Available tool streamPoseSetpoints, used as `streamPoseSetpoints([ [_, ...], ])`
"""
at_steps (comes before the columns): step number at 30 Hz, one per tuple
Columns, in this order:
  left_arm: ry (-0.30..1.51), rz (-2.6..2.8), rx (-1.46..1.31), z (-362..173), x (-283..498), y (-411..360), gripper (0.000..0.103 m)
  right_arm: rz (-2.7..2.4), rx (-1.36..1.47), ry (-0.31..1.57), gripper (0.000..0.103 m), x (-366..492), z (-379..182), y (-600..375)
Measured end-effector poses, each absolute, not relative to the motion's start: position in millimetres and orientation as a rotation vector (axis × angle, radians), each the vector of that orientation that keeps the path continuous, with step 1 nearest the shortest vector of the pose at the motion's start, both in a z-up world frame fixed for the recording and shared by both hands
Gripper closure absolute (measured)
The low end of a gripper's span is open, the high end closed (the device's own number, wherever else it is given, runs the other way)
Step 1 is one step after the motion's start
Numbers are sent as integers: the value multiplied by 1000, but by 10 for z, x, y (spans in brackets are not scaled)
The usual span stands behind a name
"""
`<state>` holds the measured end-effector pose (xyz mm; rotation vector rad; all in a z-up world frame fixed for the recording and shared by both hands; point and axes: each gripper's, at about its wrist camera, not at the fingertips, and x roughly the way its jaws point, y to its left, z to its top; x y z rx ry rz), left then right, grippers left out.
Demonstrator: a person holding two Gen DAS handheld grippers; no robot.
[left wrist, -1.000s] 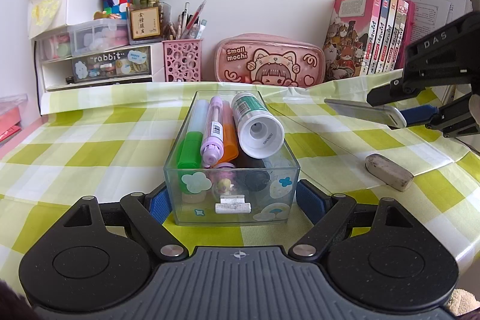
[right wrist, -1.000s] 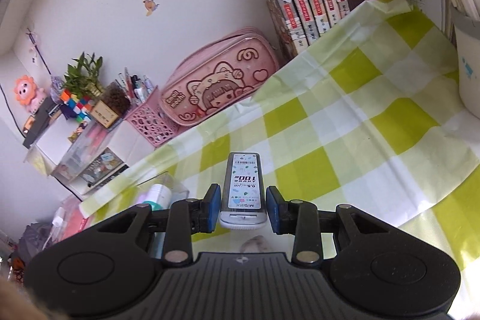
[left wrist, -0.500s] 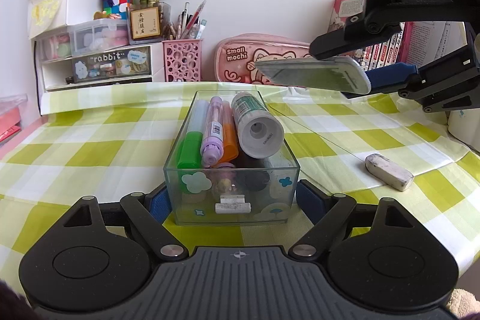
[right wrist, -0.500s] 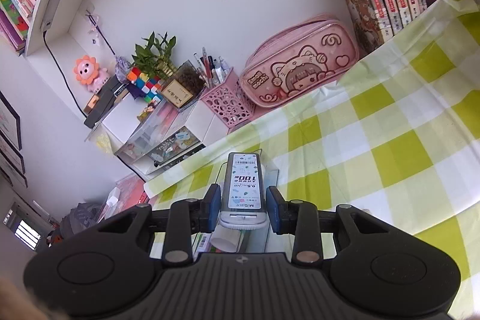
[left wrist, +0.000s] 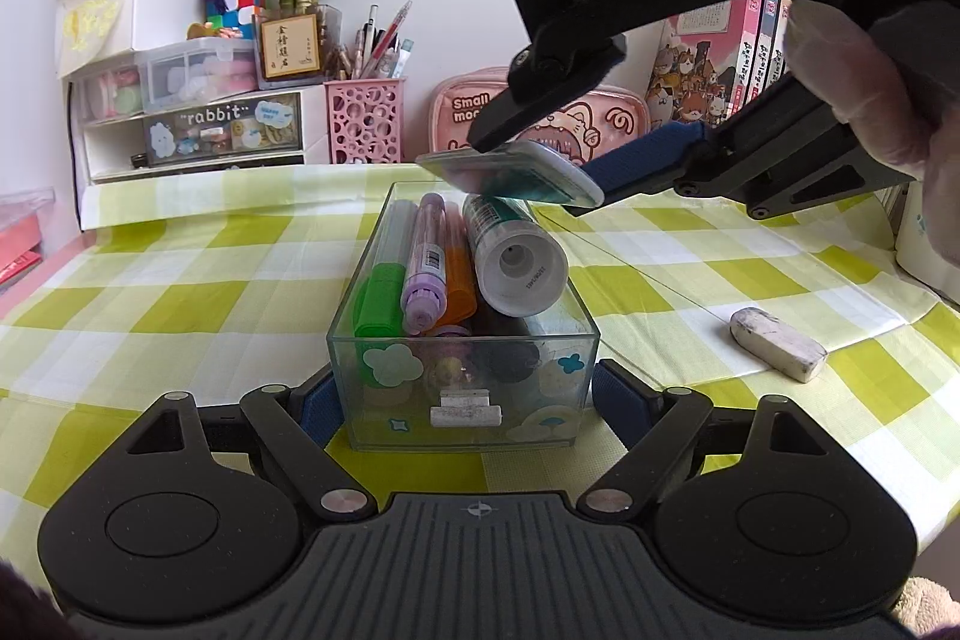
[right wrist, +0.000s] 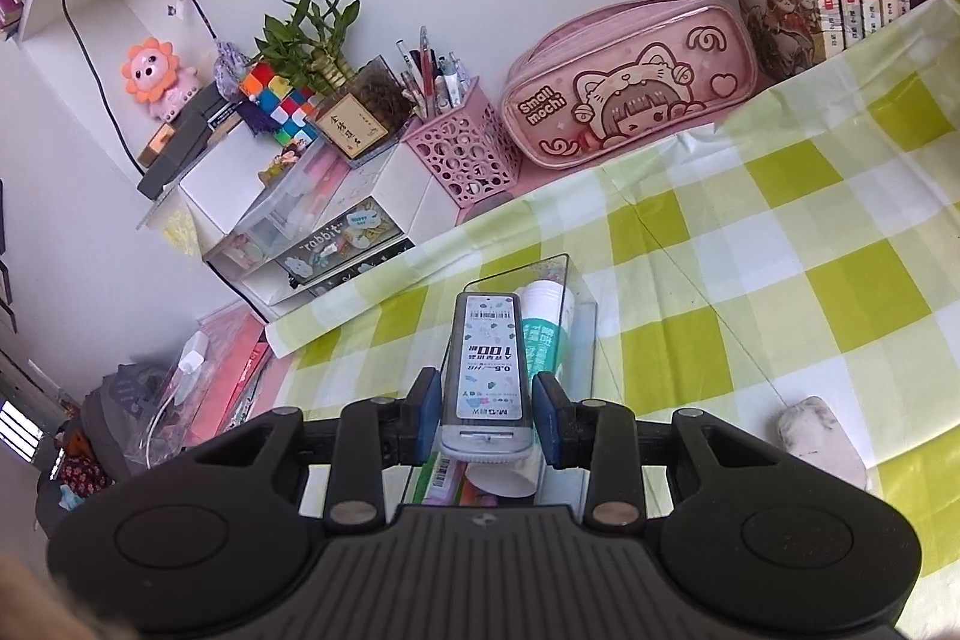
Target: Organize stationery
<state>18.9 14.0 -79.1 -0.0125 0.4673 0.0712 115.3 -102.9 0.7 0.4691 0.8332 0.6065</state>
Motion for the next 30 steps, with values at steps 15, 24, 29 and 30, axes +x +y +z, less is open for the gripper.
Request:
streamPoseSetpoints([
  [15, 467, 72, -12, -792, 190, 139, 20, 611, 483, 784, 66, 1111, 104, -1216],
  [24, 466, 72, -14, -792, 189, 140, 20, 641, 436, 813, 66, 1154, 121, -1177],
  [29, 459, 79, -19, -792, 192, 148, 22, 800, 198, 897, 65, 1273, 317, -687],
  [30, 457, 81, -20, -793, 192, 148, 23, 810, 166, 919, 65, 1304, 346, -598],
])
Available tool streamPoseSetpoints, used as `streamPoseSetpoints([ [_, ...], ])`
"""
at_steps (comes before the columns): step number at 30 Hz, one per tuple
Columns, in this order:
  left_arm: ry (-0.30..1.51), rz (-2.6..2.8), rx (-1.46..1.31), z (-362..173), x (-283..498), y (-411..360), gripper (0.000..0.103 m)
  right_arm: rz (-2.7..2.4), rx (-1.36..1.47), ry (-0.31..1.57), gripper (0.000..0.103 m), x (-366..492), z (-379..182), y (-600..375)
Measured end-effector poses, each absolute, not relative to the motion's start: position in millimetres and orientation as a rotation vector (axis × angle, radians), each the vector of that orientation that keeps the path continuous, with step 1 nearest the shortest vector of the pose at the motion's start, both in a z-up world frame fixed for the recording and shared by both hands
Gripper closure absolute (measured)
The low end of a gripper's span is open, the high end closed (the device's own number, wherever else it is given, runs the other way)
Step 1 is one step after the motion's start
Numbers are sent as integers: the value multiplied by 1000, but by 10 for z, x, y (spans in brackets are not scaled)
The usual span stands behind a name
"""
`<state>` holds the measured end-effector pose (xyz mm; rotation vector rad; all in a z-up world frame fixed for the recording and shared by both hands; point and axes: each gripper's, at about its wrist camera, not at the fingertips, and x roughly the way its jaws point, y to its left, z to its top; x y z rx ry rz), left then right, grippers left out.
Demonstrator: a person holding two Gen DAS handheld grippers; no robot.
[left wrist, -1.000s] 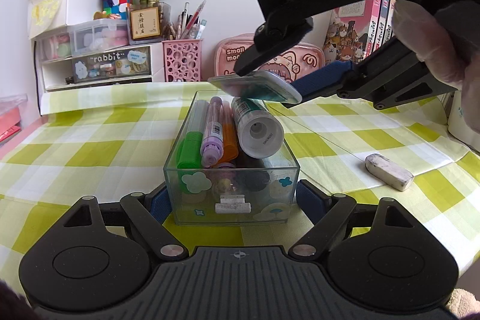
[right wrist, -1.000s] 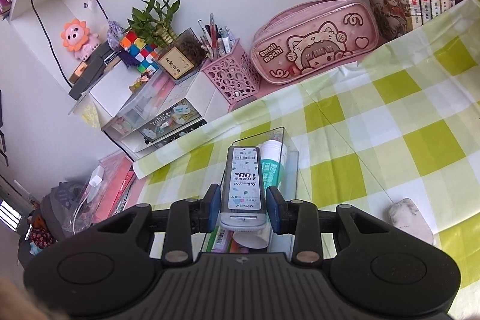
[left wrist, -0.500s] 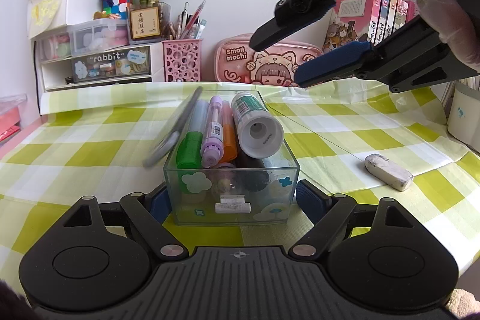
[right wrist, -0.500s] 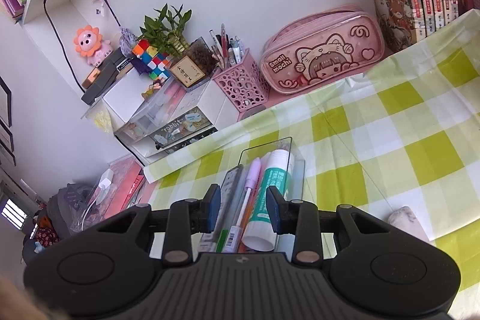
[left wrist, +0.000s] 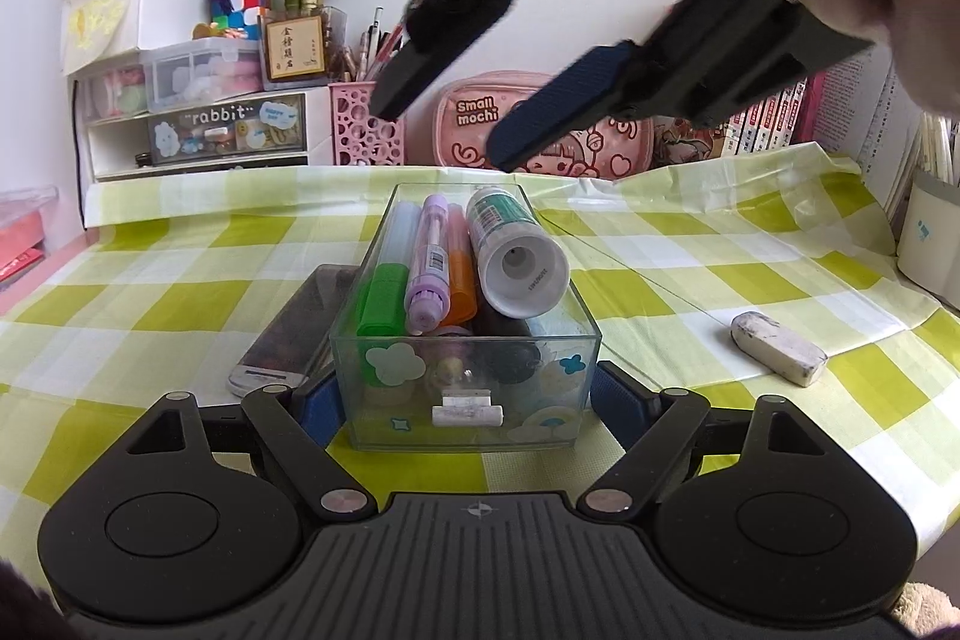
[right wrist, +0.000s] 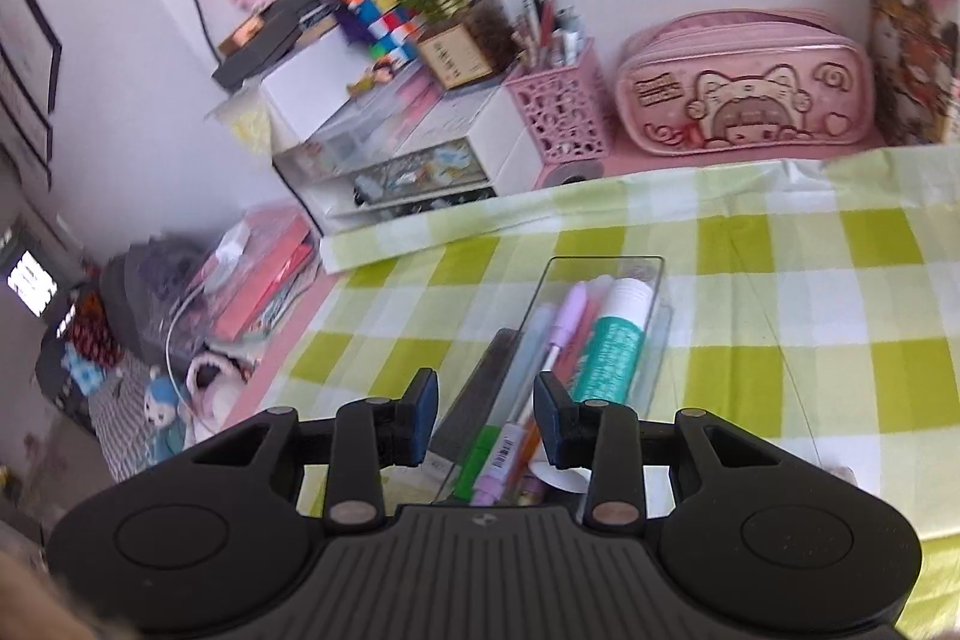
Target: Organize stationery
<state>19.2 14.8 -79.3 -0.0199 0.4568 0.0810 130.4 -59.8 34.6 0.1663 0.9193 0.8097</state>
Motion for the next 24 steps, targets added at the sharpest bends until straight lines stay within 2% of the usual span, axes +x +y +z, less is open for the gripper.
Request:
streamPoseSetpoints([
  [12, 431, 101, -17, -813, 169, 126, 28, 718, 0, 1366, 64, 1692, 253, 389],
  [24, 422, 102, -18, -825, 155, 137, 30, 548, -180, 1489, 63, 1898, -83, 886],
])
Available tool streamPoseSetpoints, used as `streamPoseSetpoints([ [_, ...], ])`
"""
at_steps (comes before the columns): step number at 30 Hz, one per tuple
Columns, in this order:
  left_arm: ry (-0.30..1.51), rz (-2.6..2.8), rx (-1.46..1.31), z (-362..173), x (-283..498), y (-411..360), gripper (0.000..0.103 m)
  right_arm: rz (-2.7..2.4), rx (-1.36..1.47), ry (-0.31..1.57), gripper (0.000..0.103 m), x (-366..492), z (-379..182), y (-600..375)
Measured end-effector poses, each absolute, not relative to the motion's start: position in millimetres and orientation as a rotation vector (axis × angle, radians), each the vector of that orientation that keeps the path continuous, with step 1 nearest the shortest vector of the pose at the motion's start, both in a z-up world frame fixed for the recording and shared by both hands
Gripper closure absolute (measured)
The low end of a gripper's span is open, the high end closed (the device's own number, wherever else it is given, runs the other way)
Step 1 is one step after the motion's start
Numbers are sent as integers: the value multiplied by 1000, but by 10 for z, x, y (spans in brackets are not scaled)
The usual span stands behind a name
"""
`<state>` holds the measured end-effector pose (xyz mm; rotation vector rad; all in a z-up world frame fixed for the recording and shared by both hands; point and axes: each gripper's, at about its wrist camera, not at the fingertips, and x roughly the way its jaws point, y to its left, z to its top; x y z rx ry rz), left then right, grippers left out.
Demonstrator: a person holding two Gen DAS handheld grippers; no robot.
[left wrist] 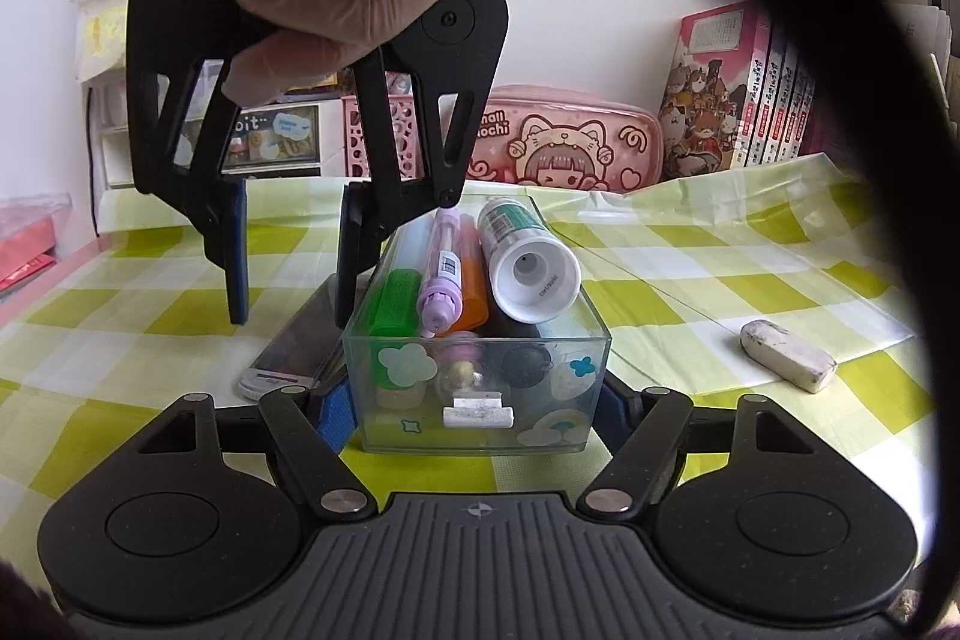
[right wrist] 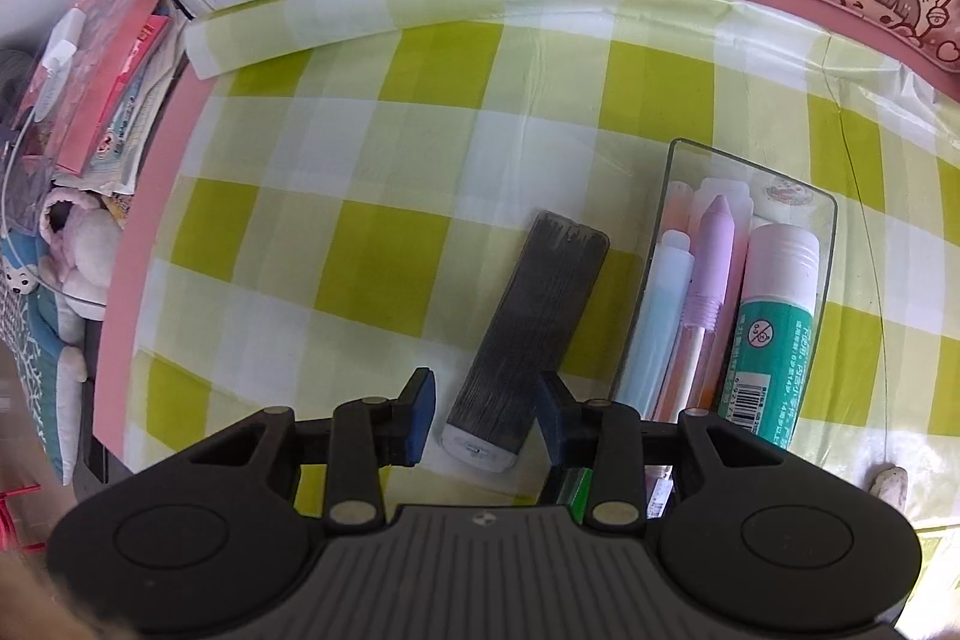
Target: Organize stationery
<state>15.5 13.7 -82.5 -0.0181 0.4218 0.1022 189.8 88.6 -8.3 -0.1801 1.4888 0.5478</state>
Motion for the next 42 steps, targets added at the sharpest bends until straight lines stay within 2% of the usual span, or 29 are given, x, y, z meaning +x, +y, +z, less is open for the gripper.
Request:
streamPoseSetpoints([
  [18, 425, 100, -19, -826, 142, 138, 29, 567, -375, 1389, 61, 1748, -112, 1122],
  [27, 425, 100, -19, -825, 143, 138, 29, 674, -502, 1277, 66, 1566, -56, 1174],
  [33, 425, 100, -20, -825, 144, 137, 30, 697, -491, 1246, 68, 1513, 36, 1182],
  [34, 425, 101, -20, -825, 144, 137, 30, 699, -492, 1239, 90, 1504, 70, 1179],
  [35, 425, 101, -20, -824, 144, 138, 30, 699, -484, 1235, 97, 1510, 120, 1166],
  [42, 426, 101, -20, -825, 143, 139, 30, 724, -442, 1242, 96, 1570, 180, 1127],
])
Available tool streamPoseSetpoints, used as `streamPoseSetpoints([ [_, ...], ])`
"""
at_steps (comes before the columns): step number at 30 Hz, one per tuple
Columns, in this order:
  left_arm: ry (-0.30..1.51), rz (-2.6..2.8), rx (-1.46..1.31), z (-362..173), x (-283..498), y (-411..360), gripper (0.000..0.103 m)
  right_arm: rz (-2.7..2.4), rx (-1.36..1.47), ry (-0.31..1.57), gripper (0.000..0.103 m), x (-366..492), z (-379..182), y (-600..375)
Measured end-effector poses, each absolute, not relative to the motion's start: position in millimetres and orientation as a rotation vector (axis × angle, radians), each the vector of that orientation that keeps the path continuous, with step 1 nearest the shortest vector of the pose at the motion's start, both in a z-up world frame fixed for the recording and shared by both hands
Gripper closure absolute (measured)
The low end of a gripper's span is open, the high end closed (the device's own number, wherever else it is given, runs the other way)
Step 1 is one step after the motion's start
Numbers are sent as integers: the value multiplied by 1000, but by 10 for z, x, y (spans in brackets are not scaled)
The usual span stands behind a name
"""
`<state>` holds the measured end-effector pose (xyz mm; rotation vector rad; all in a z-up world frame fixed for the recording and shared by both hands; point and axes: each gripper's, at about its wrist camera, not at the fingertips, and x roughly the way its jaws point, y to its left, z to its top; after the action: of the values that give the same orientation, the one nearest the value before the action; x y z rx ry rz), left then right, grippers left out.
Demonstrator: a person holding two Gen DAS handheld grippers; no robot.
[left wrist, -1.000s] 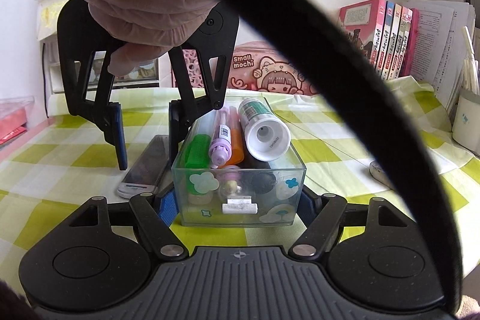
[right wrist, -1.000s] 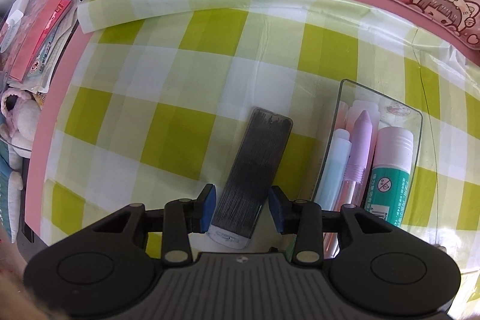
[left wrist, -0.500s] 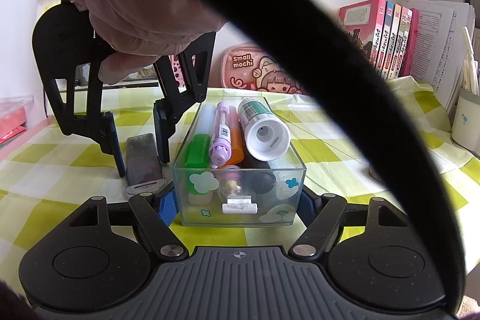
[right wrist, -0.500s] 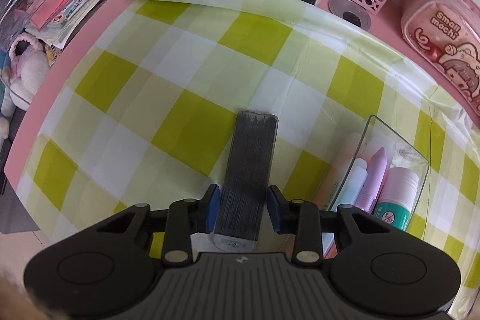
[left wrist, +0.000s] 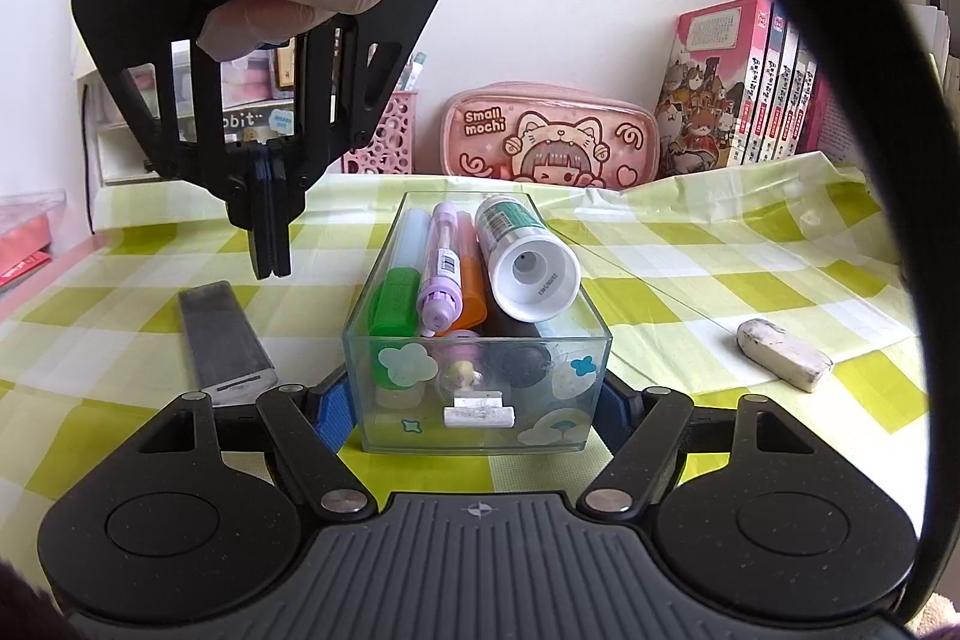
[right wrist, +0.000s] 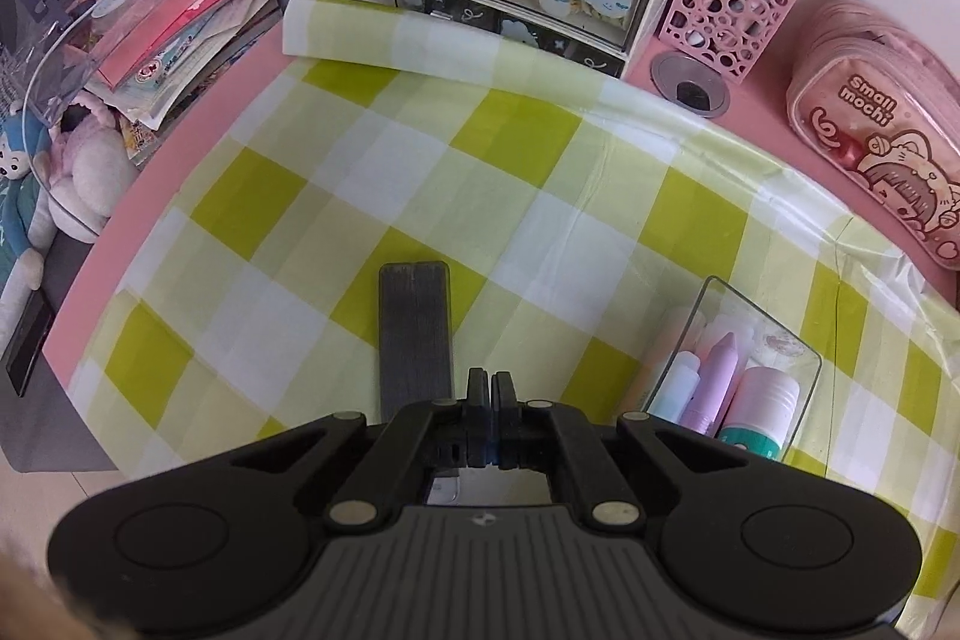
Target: Organize stationery
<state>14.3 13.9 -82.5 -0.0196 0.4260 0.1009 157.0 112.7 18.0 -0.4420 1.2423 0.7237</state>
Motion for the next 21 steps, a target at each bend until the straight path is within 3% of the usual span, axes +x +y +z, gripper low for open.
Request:
streamPoseSetpoints([
  [3, 426, 101, -19, -825, 142, 138, 30, 749, -417, 1282, 85, 1573, 99, 1168],
  [5, 425, 101, -19, -825, 141, 140, 30, 757, -419, 1284, 57, 1558, 52, 1215],
  [6, 425, 100, -19, -825, 142, 140, 30, 763, -422, 1283, 56, 1549, 38, 1234],
  [15, 426, 101, -20, -824, 143, 139, 29, 765, -506, 1267, 56, 1464, -101, 1375],
  [17, 426, 101, -20, -824, 143, 140, 29, 776, -521, 1253, 67, 1434, -82, 1381],
  [21, 426, 101, -20, -824, 142, 141, 29, 773, -556, 1234, 67, 1393, -66, 1365],
])
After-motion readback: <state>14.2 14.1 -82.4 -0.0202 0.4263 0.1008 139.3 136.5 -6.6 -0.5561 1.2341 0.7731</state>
